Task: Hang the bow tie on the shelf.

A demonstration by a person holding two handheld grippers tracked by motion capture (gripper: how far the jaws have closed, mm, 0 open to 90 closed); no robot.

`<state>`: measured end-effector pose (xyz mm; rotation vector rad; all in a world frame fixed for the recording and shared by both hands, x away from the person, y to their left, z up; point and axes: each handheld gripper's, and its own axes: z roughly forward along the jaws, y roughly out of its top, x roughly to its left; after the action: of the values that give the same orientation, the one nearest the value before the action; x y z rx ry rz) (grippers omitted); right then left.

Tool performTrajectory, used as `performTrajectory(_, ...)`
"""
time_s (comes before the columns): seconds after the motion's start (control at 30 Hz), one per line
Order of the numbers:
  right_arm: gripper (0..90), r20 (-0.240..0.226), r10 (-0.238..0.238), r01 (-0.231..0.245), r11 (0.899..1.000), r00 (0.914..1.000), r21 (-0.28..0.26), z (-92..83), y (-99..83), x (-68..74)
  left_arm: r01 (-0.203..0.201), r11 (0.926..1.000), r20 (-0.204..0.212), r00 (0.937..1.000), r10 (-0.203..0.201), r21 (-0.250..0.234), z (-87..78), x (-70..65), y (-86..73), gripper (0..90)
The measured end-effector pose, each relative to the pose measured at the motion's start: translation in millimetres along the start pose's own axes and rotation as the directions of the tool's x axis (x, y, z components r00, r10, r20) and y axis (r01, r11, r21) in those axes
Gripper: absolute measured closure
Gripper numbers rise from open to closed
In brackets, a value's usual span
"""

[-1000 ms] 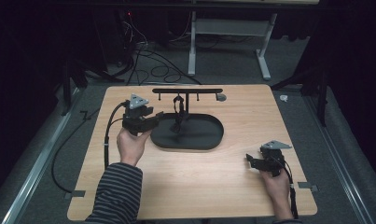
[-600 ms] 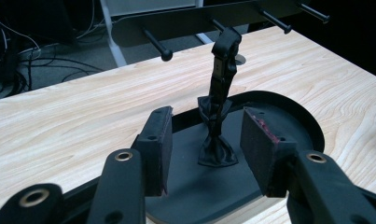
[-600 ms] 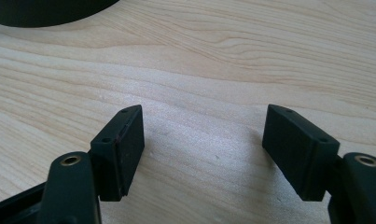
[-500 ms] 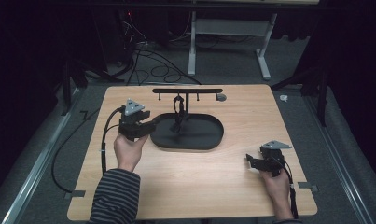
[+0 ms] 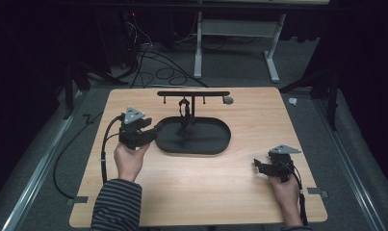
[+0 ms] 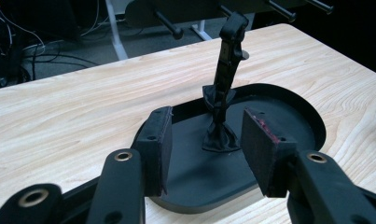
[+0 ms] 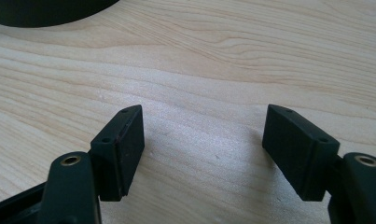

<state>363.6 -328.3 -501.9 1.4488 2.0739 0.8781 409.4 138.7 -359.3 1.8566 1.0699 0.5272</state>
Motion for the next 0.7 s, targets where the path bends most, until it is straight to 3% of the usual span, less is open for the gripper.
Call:
performTrajectory(0.23, 31.0, 0.0, 0.0, 0.0, 1.0, 1.0, 0.0, 0.0, 0.0, 0.0, 0.014, 0.9999, 0.007, 0.9999, -0.014, -0.004, -3.8, 0.3, -5.4, 53.8)
performTrajectory(0.37, 31.0, 0.0, 0.0, 0.0, 1.0, 1.0, 0.0, 0.0, 0.0, 0.0, -0.001, 1.0, 0.002, 1.0, 0.001, -0.001, -5.8, -2.1, -7.5, 53.8)
performTrajectory(0.7, 30.9, 0.001, -0.001, 0.001, 1.0, 1.0, 0.0, 0.1, 0.0, 0.1, 0.005, 1.0, 0.01, 0.9999, -0.005, -0.001, -9.0, -3.9, -15.5, 53.7)
